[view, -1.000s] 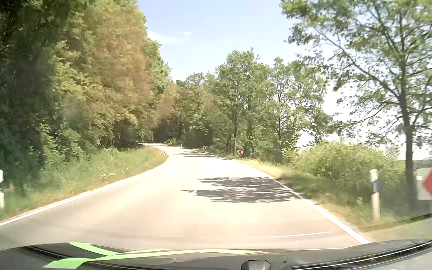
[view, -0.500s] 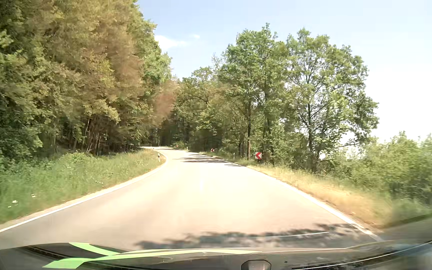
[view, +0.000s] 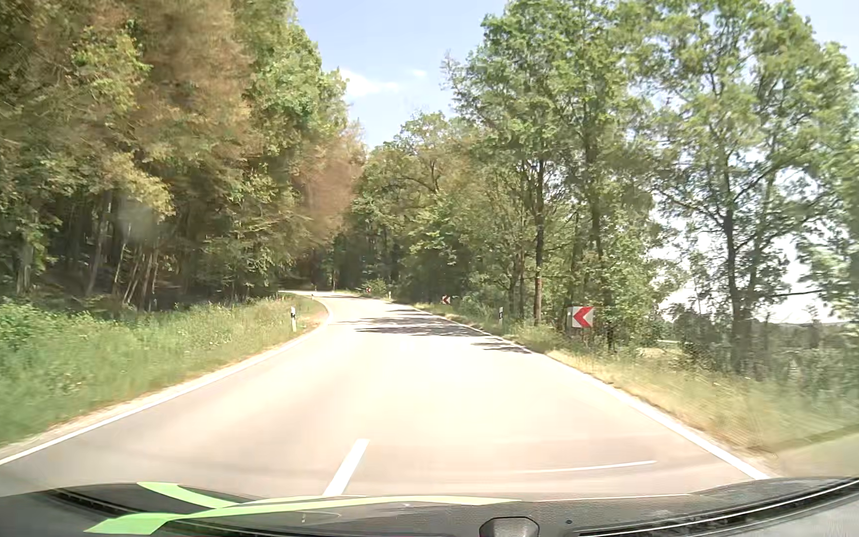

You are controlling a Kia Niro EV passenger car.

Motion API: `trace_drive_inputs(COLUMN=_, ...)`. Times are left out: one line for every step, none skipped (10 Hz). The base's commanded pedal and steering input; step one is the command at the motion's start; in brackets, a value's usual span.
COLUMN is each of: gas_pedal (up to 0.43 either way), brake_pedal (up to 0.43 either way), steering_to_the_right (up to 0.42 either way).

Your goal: Follow the waypoints while adhering to traffic rules and regulations

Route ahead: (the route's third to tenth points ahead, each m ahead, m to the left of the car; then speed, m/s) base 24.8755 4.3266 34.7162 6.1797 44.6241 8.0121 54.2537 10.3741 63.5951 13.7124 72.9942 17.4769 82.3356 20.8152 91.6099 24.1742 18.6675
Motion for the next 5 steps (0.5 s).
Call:
trace_drive_inputs(gas_pedal=0.15, brake_pedal=0.0, steering_to_the_right=-0.034)
trace_drive_inputs(gas_pedal=0.15, brake_pedal=0.0, steering_to_the_right=-0.032)
trace_drive_inputs(gas_pedal=0.15, brake_pedal=0.0, steering_to_the_right=-0.031)
trace_drive_inputs(gas_pedal=0.15, brake_pedal=0.0, steering_to_the_right=-0.03)
trace_drive_inputs(gas_pedal=0.15, brake_pedal=0.0, steering_to_the_right=-0.03)
